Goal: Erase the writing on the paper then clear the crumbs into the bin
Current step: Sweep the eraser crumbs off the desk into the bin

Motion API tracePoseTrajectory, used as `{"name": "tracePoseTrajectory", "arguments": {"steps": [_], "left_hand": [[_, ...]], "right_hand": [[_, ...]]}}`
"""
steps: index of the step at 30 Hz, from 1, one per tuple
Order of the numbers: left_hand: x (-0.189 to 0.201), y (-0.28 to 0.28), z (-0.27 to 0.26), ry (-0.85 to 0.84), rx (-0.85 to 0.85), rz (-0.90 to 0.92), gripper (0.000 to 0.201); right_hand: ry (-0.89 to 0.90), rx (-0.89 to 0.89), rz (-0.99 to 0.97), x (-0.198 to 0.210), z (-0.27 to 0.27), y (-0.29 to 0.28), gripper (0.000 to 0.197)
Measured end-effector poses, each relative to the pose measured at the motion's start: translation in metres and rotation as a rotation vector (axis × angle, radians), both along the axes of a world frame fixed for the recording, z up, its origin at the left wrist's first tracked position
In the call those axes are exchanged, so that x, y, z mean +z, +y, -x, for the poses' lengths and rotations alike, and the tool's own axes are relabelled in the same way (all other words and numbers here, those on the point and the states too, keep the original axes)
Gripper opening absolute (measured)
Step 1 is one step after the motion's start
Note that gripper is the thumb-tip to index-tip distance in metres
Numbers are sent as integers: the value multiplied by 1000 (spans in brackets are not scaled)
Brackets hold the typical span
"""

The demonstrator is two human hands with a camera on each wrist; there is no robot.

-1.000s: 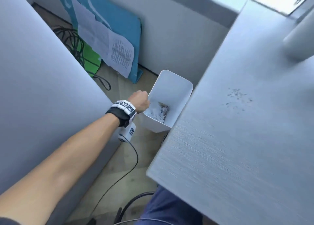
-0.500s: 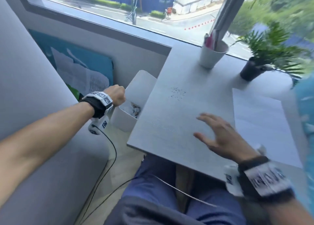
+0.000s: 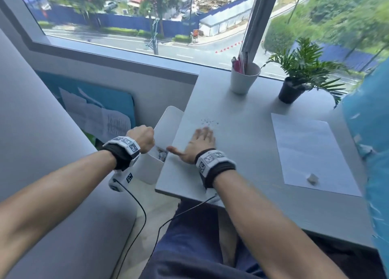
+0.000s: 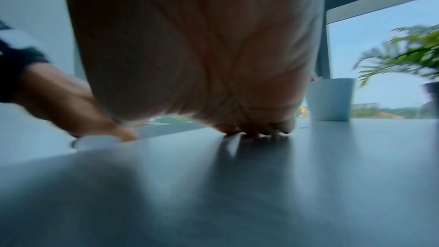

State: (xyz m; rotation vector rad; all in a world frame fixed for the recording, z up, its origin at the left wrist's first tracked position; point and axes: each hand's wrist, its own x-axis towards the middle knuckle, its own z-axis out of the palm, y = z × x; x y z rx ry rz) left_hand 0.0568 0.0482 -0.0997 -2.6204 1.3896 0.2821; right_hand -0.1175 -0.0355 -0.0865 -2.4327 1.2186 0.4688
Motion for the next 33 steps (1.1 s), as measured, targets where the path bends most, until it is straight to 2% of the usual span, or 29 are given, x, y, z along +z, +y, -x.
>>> {"name": "tracePoseTrajectory", "arguments": {"steps": [3, 5, 8, 10, 12, 14, 16, 18, 21, 23, 26, 30, 33], "left_hand": [[6, -2, -1, -20, 3, -23, 26], [12, -5, -4, -36, -8, -27, 25], [21, -7, -8, -60, -44, -21, 17], [24, -7, -10, -64, -61, -20, 13], [25, -9, -12, -64, -69, -25, 14], [25, -10, -15, -68, -73, -27, 15], [25, -12, -17, -81, -74, -32, 16], [24, -14, -17, -89, -83, -43, 15], [24, -18, -18, -95, -89, -67, 15], [23, -19, -20, -99, -101, -65, 15], [20, -19, -23, -103, -109, -61, 15], [19, -23, -28, -92, -108, -47, 18], [18, -26, -29, -75, -129, -59, 22]], "right_hand": [[-126, 234, -32, -6, -30, 30, 123], [-177, 256, -20, -6, -35, 26, 118], [-195, 158, 75, -1, -16, -12, 116], [-122, 29, 127, 3, 7, -48, 115], [-24, -106, 117, 4, 28, -78, 116], [12, -153, 72, 1, 33, -86, 119], [-17, -77, 43, -5, 17, -69, 123], [-82, 91, 28, -10, -8, -37, 122], [-175, 356, -9, -8, -39, -3, 111], [-214, 443, 0, -2, -44, -6, 103], [-225, 315, 58, 6, -31, -43, 102], [-49, 19, 131, 6, 6, -107, 109], [67, -61, 50, 0, 5, -98, 123]]}}
